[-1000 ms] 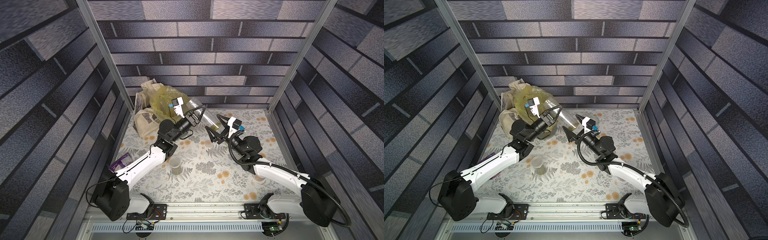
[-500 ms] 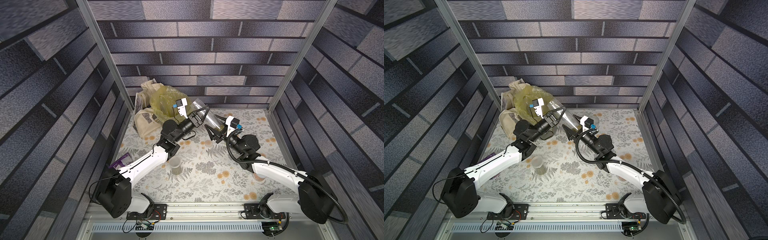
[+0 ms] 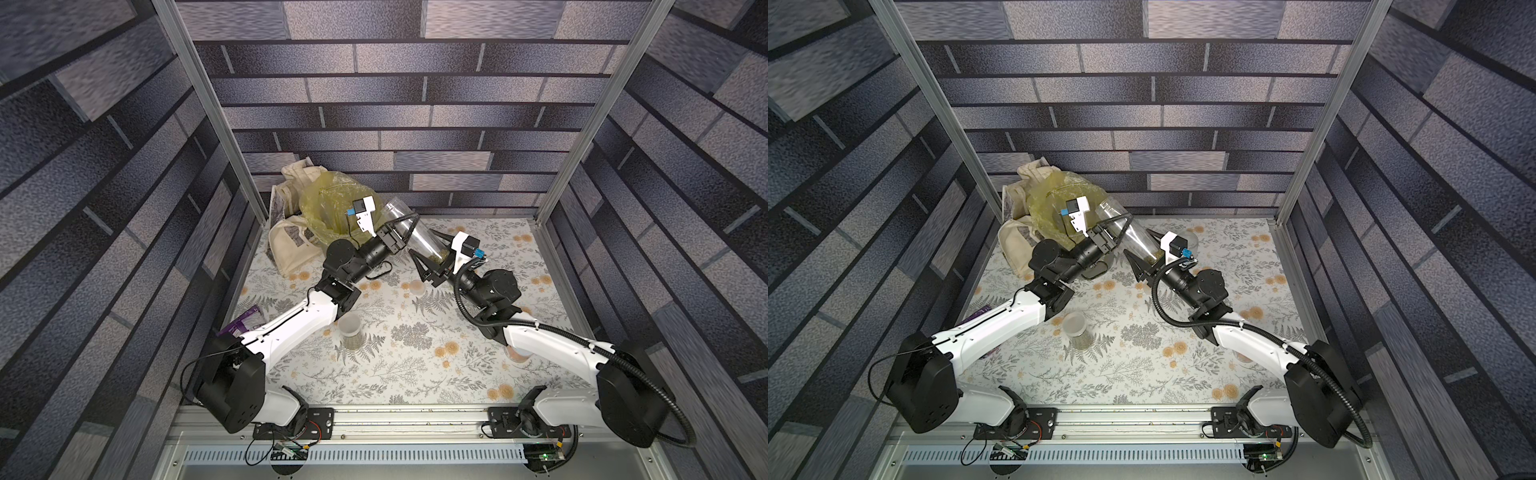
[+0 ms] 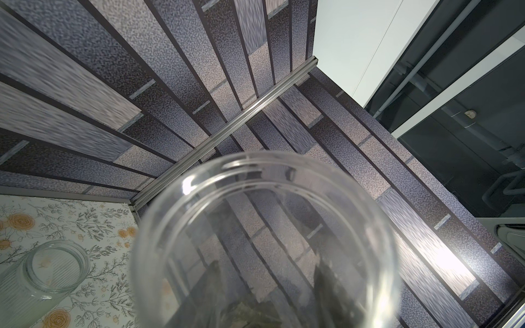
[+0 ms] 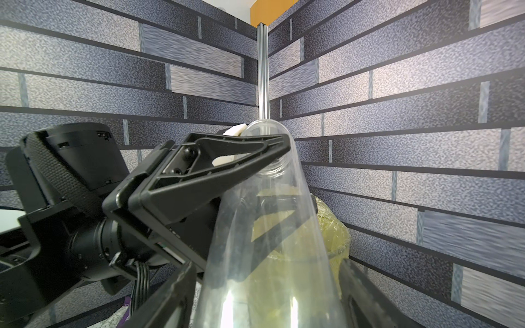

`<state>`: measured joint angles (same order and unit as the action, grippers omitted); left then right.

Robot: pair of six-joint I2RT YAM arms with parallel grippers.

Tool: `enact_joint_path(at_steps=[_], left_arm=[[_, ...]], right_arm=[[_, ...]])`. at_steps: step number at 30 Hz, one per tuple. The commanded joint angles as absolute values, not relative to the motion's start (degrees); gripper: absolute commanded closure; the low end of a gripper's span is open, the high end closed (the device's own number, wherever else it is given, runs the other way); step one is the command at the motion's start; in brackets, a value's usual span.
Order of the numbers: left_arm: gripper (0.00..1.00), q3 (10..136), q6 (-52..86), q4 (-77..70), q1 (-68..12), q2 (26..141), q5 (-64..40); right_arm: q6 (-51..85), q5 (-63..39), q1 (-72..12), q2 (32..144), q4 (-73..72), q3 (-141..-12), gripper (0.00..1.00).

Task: Empty moldy mung beans from jars
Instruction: Pour the moldy mung beans from the jar into the trash bin.

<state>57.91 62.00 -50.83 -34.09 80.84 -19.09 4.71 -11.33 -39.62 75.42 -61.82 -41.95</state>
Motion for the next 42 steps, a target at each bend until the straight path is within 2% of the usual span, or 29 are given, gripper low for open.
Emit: enact_joint_path(at_steps=[1,6,11,15,22,24,26,29,30,35,38,42], left_arm=[[0.47,59.5,63.2,-54.3,-33.9,81.3,-19.6],[0.48,59.2,64.3,-55.1,-33.8,81.9,-19.6],[0.48,58.5,63.6,-54.2,-33.9,81.4,-19.2],[0.48,58.5,63.3,-53.8,-34.1,81.3,-19.2],[0.47,57.1,62.5,-53.2,-34.0,80.3,-18.5],[0.44,56.9,61.8,-52.4,-33.9,79.8,-18.4],[0.36,56.8,61.1,-51.3,-34.0,79.2,-17.9],[0.05,56.5,59.7,-49.7,-34.0,78.0,-17.1],[0.0,56.5,59.0,-48.9,-34.0,77.6,-16.9],[0.0,56.3,50.6,-39.8,-33.6,71.8,-12.8],[0.0,55.4,42.2,-30.7,-32.7,64.8,-5.3],[0.0,57.8,29.7,-13.8,-32.3,56.3,6.9]], right_arm=[[5.4,-12.6,-39.6,74.3,-64.2,-42.9,0.22],[5.4,-13.1,-39.6,74.2,-63.8,-43.0,0.32],[5.4,-14.1,-39.6,74.0,-63.2,-43.4,0.28],[5.5,-14.0,-39.6,74.2,-62.9,-43.9,0.28],[5.2,-14.2,-39.6,73.7,-59.6,-45.0,0.43],[5.0,-14.7,-39.6,73.7,-56.9,-46.1,0.45],[5.0,-14.6,-39.6,73.9,-55.6,-46.7,0.46],[5.2,-14.3,-39.6,74.0,-55.4,-46.8,0.46],[5.2,-14.2,-39.6,74.1,-54.9,-47.1,0.46],[4.8,-12.3,-39.6,74.0,-49.4,-49.2,0.48],[4.2,-12.2,-39.6,74.0,-43.1,-52.0,0.48],[2.4,-10.7,-39.6,75.7,-27.6,-61.4,0.48]])
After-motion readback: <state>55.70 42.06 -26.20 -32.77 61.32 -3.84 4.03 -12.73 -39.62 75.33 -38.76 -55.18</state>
